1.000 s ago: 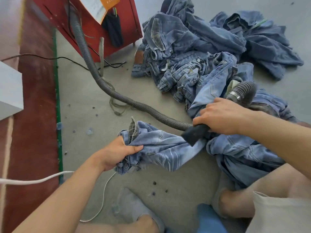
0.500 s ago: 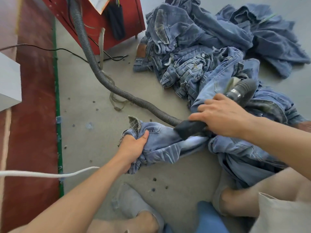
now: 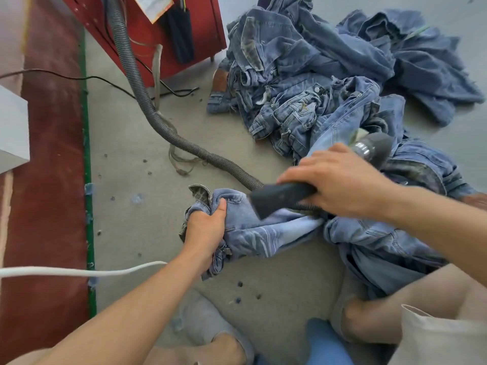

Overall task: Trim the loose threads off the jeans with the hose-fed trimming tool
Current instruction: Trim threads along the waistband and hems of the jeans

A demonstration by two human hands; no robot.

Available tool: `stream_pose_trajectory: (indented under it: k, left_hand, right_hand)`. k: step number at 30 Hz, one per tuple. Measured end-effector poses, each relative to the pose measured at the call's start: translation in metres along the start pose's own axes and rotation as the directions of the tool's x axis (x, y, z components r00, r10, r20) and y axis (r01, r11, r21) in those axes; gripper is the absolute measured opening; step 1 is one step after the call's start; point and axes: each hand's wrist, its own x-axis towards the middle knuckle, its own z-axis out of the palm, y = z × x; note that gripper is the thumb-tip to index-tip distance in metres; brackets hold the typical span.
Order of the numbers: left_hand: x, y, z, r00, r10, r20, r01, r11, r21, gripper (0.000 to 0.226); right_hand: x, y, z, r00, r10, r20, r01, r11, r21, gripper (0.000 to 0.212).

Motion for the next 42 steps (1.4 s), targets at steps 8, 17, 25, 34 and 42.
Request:
stream_pose_trajectory:
  k: [8,17,25,34,42]
  left_hand:
    - [0.014,0.024,-0.050,0.770,-0.295,0.565,0.235,0.955,0.179,0.059]
    - [0.012,0.052,-0.077,0.597,0.155,0.787,0.423,0.773,-0.473,0.066]
    - [0.007,0.076,-0.067,0.655,0.186,0.732,0.260,0.854,-0.450,0.055]
    - [0.013,0.092,-0.079,0.782,0.161,0.602,0.179,0.867,-0.464,0.043]
    - [0.018,0.093,-0.093,0.689,0.111,0.716,0.193,0.925,-0.328,0.062]
  right_hand:
    - [-0.002,0.016,-0.033,0.992,0.093,0.085,-0.096,0.995,0.041,0.038]
    - [0.005,-0.006,-0.035,0.997,0.075,0.031,-0.077,0.996,0.050,0.038]
    - [0.025,-0.028,-0.045,0.969,0.148,-0.196,-0.080,0.945,0.316,0.034]
    - [0.008,0.008,-0.057,0.972,0.210,-0.102,-0.172,0.940,0.295,0.028]
    - [0.016,0.008,-0.051,0.993,0.097,0.074,-0.114,0.954,0.276,0.025]
